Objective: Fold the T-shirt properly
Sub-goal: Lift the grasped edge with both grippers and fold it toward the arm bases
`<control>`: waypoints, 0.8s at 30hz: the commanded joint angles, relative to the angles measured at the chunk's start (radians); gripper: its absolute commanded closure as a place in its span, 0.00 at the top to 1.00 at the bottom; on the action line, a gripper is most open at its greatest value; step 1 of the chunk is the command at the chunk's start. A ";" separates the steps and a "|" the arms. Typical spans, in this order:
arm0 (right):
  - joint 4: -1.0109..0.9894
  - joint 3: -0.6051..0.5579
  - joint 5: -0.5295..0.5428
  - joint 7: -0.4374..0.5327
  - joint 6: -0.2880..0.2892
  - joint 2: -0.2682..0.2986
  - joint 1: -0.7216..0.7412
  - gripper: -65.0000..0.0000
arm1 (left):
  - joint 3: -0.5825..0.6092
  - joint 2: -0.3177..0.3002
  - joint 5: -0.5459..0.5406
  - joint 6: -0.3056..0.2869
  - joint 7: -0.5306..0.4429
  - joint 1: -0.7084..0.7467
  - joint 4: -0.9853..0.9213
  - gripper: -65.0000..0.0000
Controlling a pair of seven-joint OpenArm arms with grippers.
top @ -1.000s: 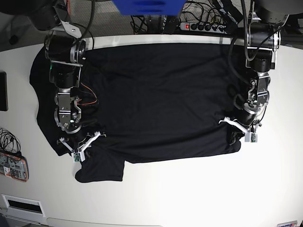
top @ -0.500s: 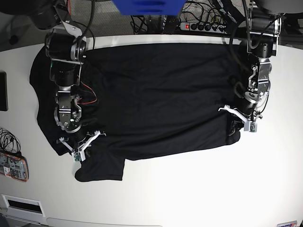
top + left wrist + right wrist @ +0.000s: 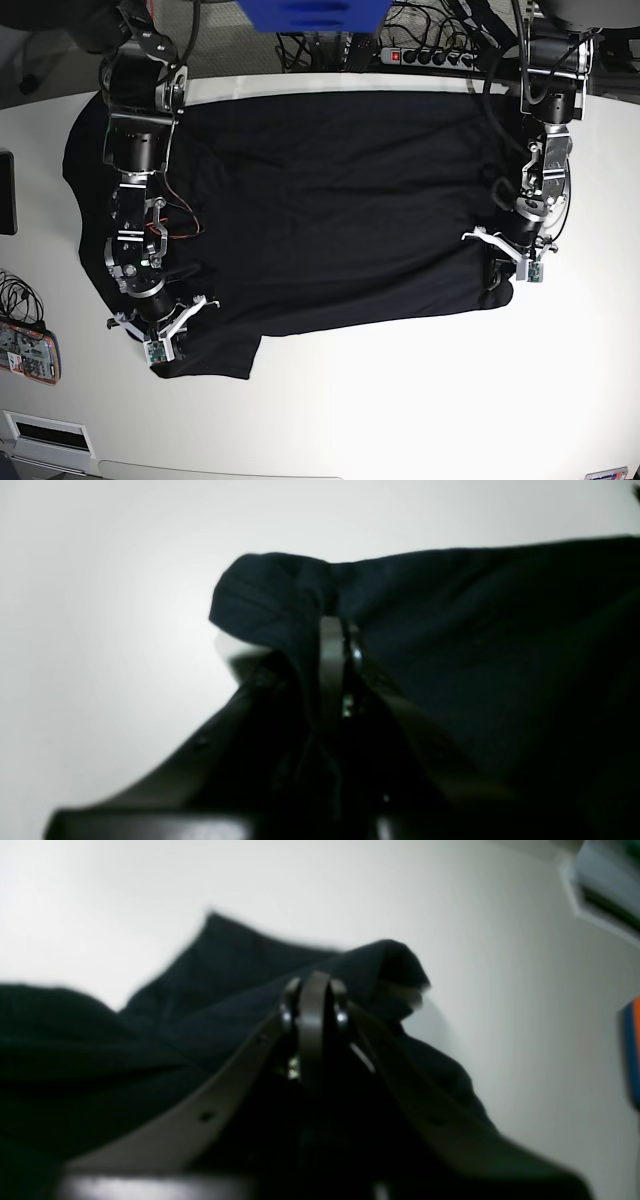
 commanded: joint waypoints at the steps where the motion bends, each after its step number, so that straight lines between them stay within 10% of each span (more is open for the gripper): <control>1: 0.028 0.005 0.009 0.024 -0.004 0.009 0.012 0.00 | -0.004 -0.021 0.005 0.021 0.017 -0.009 0.005 0.00; 24: 0.166 0.006 0.009 -0.074 -0.004 0.009 -0.034 0.00 | -0.004 -0.070 0.006 0.021 0.026 -0.018 0.142 0.00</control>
